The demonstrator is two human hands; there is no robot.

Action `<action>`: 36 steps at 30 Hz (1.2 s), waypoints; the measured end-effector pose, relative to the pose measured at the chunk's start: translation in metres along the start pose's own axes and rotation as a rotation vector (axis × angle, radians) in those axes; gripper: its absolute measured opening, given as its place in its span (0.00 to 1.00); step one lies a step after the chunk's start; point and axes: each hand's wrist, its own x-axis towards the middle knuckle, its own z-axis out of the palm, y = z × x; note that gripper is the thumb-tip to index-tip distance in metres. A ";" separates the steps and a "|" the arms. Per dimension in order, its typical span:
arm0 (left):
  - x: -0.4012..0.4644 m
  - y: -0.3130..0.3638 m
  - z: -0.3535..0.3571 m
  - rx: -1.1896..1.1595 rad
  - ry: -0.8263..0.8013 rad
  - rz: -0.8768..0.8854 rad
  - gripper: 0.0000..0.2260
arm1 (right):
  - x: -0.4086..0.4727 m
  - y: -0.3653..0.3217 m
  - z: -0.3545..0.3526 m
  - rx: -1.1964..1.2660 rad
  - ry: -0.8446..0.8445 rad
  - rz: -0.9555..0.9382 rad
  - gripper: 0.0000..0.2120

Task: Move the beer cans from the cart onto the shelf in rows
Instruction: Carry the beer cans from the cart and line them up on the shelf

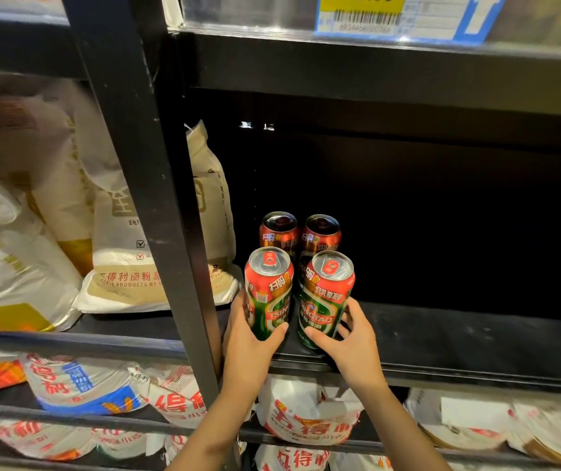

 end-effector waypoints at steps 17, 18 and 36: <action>0.003 -0.012 0.003 0.025 -0.021 0.032 0.36 | 0.002 0.013 0.000 0.002 -0.073 -0.004 0.39; 0.004 -0.013 0.003 0.000 -0.013 0.012 0.38 | 0.002 0.015 0.001 0.001 -0.039 0.000 0.40; 0.003 -0.013 0.001 0.033 -0.044 0.024 0.30 | 0.002 0.022 0.000 -0.025 -0.053 -0.015 0.33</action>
